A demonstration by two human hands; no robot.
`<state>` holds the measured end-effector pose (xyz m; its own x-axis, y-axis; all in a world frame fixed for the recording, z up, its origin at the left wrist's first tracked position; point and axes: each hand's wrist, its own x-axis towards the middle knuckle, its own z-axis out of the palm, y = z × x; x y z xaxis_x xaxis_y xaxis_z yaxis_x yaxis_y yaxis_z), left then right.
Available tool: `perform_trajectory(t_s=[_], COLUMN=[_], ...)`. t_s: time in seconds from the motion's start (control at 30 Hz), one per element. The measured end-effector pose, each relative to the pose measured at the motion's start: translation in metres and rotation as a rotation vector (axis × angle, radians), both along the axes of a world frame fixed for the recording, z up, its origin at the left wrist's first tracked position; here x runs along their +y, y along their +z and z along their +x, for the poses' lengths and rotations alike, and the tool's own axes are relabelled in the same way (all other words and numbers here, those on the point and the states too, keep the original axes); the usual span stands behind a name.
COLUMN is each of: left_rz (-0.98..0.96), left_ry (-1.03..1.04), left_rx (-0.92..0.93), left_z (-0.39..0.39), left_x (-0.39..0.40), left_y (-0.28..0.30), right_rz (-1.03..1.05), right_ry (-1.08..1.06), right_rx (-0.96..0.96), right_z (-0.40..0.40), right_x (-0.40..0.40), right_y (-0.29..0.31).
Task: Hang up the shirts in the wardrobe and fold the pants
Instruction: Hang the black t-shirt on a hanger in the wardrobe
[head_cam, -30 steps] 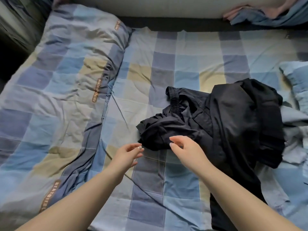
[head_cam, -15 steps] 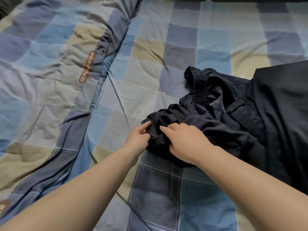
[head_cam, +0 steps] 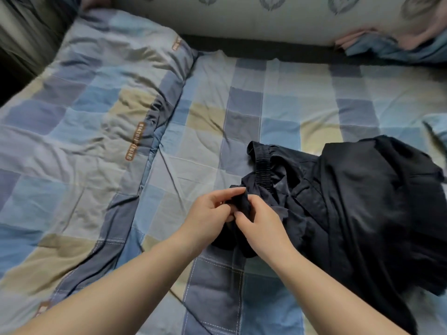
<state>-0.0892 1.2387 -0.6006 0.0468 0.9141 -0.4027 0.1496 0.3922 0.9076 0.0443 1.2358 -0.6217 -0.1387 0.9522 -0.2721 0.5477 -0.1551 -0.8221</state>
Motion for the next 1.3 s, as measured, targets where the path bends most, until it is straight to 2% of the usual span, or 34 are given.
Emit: perform_trajectory(t_s=[0.13,0.23,0.3,0.33,0.43,0.57,0.63,0.73,0.9,1.0,1.1,1.23,1.3], left_rz=[0.311,0.418,0.491,0.489,0.359,0.387,0.479,0.679,0.908,0.987,1.101,1.217,1.255], left_ry=[-0.265,-0.409,-0.469,-0.493,-0.543,-0.564,-0.595,-0.688,-0.67,-0.619,-0.674,-0.751,-0.729], left_rx=[0.438,0.557,0.542,0.473,0.227,0.169,0.291,0.65,0.948,1.005,1.043,1.244,1.26], left_z=[-0.004,-0.011,-0.011,-0.009,-0.002,0.003,0.002,0.003,-0.017,-0.036,-0.052,-0.061,-0.06], left_x=[0.005,0.004,0.005,0.004,-0.006,-0.015,-0.016,-0.024,-0.04,-0.049,-0.055,-0.059,-0.064], left_y=[0.076,0.134,0.175,0.2,0.264,0.343,0.379,0.427,0.487,0.506,0.52,0.536,0.542], right_rz=[0.133,0.21,0.26,0.29,0.366,0.497,0.529,0.655,0.849,0.83,0.817,0.831,0.829], right_ry=[0.033,0.119,0.165,0.174,0.208,0.247,0.302,0.378,0.397,0.404,0.409,0.369,0.331], right_rx=[0.0,-0.036,-0.069,-0.093,-0.164,-0.251,-0.342,-0.492,-0.761,-0.868,-1.011,-1.137,-1.189], right_z=[0.013,0.028,0.04,0.047,0.067,0.091,0.1,0.106,0.122,0.138,0.147,0.152,0.154], right_x=[-0.003,-0.006,-0.007,-0.008,-0.012,-0.023,-0.034,-0.051,-0.078,-0.099,-0.121,-0.159,-0.182], right_y=[0.085,0.162,0.209,0.235,0.298,0.374,0.405,0.452,0.538,0.567,0.579,0.592,0.596])
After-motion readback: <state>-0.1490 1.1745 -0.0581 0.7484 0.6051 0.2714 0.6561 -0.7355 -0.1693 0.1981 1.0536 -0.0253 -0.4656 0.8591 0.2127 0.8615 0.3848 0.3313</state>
